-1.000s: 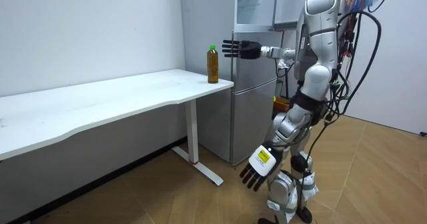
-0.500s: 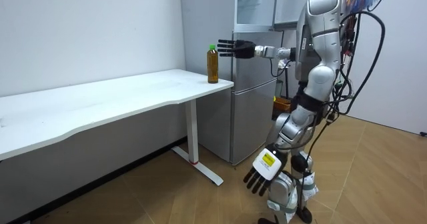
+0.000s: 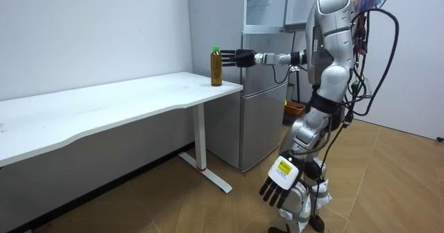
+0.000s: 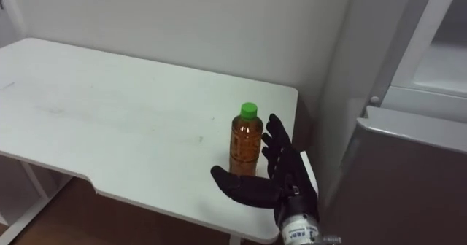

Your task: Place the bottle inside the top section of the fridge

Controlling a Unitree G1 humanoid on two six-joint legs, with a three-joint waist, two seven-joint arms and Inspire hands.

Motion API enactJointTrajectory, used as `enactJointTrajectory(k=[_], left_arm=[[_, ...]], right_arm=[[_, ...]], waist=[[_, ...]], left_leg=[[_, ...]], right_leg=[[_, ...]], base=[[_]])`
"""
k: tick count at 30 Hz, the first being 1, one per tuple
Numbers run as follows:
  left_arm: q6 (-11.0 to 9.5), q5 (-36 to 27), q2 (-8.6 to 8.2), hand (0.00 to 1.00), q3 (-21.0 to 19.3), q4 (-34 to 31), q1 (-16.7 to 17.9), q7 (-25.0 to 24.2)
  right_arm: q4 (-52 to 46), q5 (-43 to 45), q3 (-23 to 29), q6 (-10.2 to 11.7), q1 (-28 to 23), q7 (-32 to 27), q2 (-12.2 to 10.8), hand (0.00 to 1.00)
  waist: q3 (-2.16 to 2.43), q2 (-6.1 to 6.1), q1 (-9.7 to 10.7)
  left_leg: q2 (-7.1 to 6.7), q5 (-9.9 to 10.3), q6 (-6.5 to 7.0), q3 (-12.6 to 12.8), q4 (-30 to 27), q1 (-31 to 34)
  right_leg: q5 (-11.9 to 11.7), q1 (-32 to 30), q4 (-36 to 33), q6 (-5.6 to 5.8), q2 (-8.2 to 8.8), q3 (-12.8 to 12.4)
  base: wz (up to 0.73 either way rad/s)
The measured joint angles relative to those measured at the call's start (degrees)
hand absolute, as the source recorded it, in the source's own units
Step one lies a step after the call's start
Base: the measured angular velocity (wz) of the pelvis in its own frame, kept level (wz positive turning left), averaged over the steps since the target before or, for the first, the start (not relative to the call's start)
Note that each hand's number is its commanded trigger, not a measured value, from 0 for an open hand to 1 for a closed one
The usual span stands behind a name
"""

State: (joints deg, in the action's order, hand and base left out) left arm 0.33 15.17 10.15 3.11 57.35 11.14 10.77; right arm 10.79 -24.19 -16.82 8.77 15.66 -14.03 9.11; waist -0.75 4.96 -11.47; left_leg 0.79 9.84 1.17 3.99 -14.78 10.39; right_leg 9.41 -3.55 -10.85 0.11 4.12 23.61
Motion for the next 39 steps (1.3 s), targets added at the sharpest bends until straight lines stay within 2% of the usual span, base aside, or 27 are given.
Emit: enactJointTrajectory(k=[5, 12, 20, 30, 35, 39], left_arm=[[0.3, 0.0, -0.07, 0.00, 0.0, 0.0, -0.3, 0.0], [0.6, 0.0, -0.13, 0.00, 0.1, 0.1, -0.3, 0.0], [0.9, 0.1, -0.27, 0.00, 2.6, 0.1, -0.4, -0.2], [1.1, 0.0, -0.41, 0.00, 2.8, 0.0, -0.5, -0.2], [2.4, 0.0, -0.42, 0.00, 2.7, 0.0, -1.4, -0.1], [3.5, 0.0, -0.41, 0.00, 2.7, 0.0, -2.7, 0.0]], right_arm=[[2.3, 0.0, 0.0, 0.0, 1.6, -0.8, 0.0, 0.00], [2.3, 0.0, 0.0, 0.0, 1.7, -1.6, 0.0, 0.00], [2.3, 2.0, -0.1, 0.0, 2.0, -3.0, -0.5, 0.00], [2.6, 2.0, -0.7, 0.0, 2.8, -3.7, -0.5, 0.00], [6.7, 2.4, -0.9, -0.2, 4.8, -4.6, -0.5, 0.00], [8.8, 2.4, -0.9, -1.4, 5.7, -7.1, -0.5, 0.00]], waist=[[-0.23, -0.33, -0.2], [-0.28, -0.41, -0.4], [-0.42, -0.58, -1.6], [-0.67, -0.88, -1.6], [-0.77, -1.03, -1.6], [-0.72, -0.96, -1.6]], left_leg=[[-0.03, -0.2, 0.02, 0.0, 0.1, 0.4], [-0.06, -0.2, 0.02, 0.0, 0.7, 0.5], [-0.08, -0.3, 0.04, 0.2, 0.9, 0.3], [-0.15, -0.3, 0.06, 0.1, 1.1, 0.2], [-0.15, -0.3, 0.09, 0.2, 1.1, 0.4], [-0.38, -0.4, 0.14, 0.0, 1.2, 0.4]], right_leg=[[-0.1, -0.6, 0.0, -0.02, 0.06, 0.0], [-0.1, -0.7, 0.0, -0.02, 0.06, 0.1], [-0.1, -0.7, 0.0, -0.02, 0.16, 0.1], [0.0, -0.7, 0.0, -0.01, 0.21, 0.1], [0.0, -0.7, 0.0, 0.00, 0.21, 0.0], [0.0, -0.6, -0.1, 0.02, 0.28, 0.3]], base=[[0.00], [0.00], [0.00], [0.00], [0.00], [0.01]])
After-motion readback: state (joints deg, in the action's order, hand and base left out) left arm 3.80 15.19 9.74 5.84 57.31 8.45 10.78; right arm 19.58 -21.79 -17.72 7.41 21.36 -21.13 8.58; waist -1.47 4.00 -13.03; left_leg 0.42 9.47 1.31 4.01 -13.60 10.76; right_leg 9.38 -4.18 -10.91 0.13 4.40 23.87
